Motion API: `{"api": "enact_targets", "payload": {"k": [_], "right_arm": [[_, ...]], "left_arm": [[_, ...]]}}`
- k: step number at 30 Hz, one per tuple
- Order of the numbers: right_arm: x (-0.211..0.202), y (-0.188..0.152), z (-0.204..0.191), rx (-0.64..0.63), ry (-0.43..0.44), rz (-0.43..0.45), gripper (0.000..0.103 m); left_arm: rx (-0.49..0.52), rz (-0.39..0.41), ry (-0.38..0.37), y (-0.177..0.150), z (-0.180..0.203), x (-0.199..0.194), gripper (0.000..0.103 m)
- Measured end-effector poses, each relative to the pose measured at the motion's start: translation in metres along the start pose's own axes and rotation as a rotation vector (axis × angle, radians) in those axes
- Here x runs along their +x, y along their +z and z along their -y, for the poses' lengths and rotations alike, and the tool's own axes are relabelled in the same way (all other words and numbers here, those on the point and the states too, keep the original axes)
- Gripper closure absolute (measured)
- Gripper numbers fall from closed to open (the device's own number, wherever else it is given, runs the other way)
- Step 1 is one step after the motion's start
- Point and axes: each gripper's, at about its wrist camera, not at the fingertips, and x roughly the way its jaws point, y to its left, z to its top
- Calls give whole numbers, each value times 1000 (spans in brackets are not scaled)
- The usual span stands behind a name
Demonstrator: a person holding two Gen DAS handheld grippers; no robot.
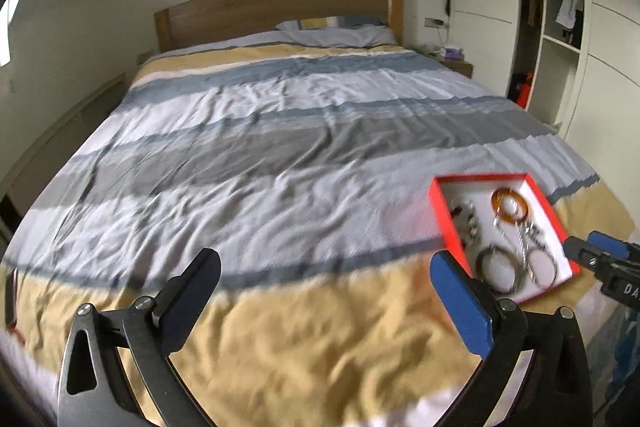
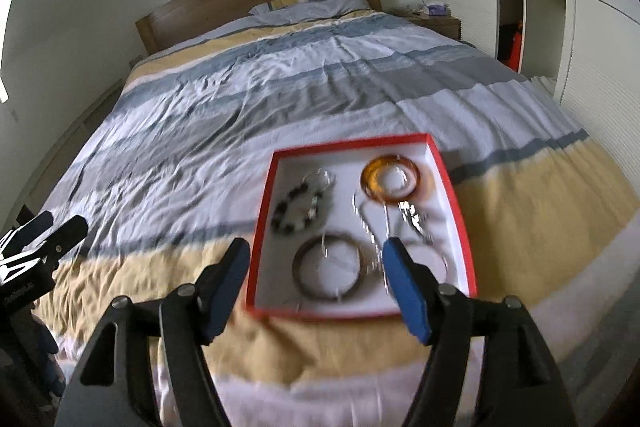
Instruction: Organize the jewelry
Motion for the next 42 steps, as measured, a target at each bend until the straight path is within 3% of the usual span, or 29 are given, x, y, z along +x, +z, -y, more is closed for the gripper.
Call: {"api": "enact_targets", "payload": {"k": [10, 21, 42], "right_arm": [[-43, -47, -9, -7, -29, -2, 32], [-79, -64, -32, -72, -51, 54, 32], [-102, -76, -42, -101, -59, 95, 32]], "left_arm": [[-98, 7, 9, -59, -28, -61, 1], [-91, 60, 44, -77, -41, -107, 1], [-100, 33, 83, -105, -52, -125, 1]]}}
